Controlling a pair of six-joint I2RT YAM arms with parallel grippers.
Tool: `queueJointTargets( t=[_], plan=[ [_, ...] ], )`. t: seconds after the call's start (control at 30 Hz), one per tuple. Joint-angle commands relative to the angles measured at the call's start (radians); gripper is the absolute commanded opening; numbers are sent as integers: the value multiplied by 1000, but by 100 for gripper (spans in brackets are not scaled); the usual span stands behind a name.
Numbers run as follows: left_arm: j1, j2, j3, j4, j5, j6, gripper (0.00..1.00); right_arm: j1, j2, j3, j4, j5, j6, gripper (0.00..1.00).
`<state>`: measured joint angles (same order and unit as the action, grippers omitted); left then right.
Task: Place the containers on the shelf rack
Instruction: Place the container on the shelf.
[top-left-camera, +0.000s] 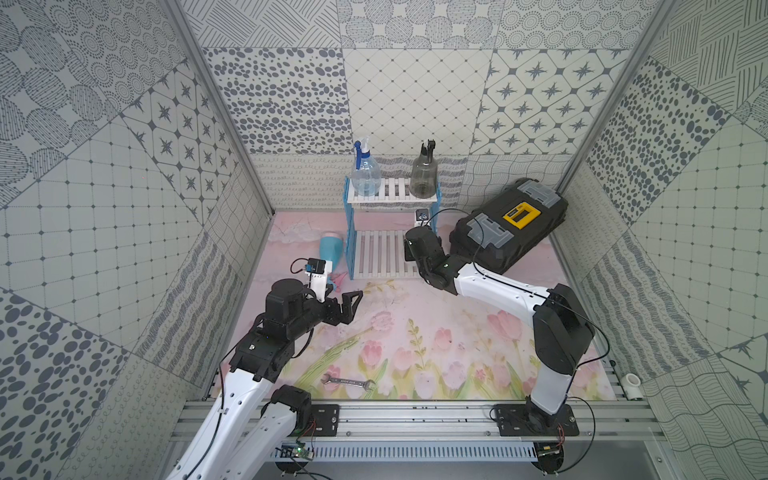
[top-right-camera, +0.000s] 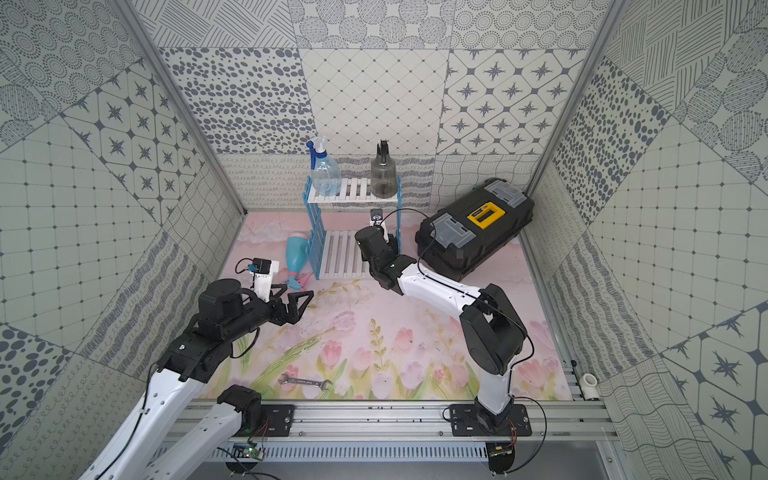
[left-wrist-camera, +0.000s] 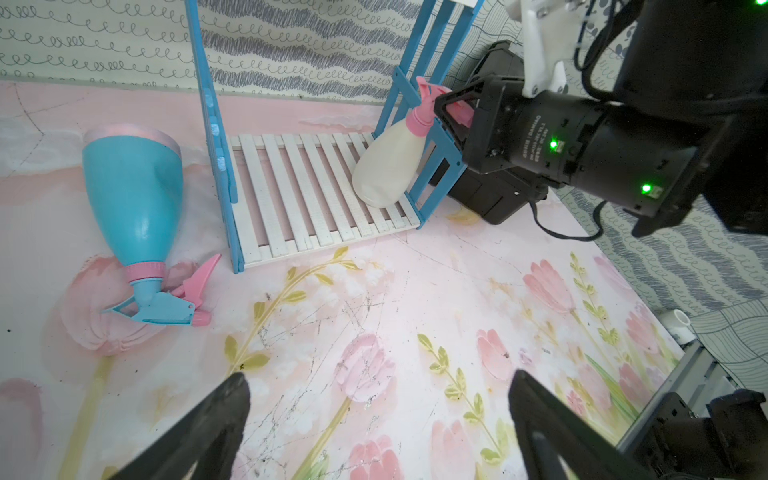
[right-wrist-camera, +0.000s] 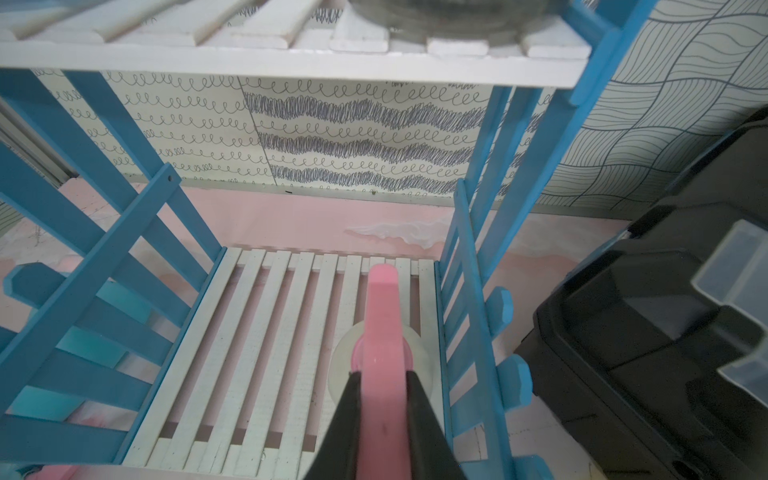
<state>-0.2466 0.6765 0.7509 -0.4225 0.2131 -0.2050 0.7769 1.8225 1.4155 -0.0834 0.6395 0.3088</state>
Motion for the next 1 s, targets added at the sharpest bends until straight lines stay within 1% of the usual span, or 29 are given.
queueJointTargets(
  t=[0.0, 0.23, 0.3, 0.37, 0.47, 0.6, 0.87, 0.9, 0.97],
  plan=[
    [24, -13, -11, 66, 96, 18, 99, -7, 10, 15, 3, 5, 24, 0],
    [23, -10, -10, 66, 105, 19, 99, -15, 36, 15, -26, -4, 29, 0],
    [25, -12, -12, 67, 107, 19, 99, -19, 43, 15, -31, -13, 38, 2],
    [24, -8, -11, 67, 109, 21, 99, -20, 49, 16, -32, -23, 40, 7],
    [24, -7, -11, 67, 109, 20, 99, -23, 56, 23, -32, -38, 30, 20],
    [25, -10, -12, 66, 109, 19, 99, -22, 61, 35, -32, -44, 12, 25],
    [25, -12, -13, 67, 111, 16, 99, -26, 85, 65, -32, -56, -3, 26],
    [26, -10, -13, 67, 111, 16, 99, -26, 84, 64, -32, -57, -3, 27],
    [24, -12, -14, 67, 112, 16, 99, -25, 78, 58, -32, -58, -1, 33]
  ],
)
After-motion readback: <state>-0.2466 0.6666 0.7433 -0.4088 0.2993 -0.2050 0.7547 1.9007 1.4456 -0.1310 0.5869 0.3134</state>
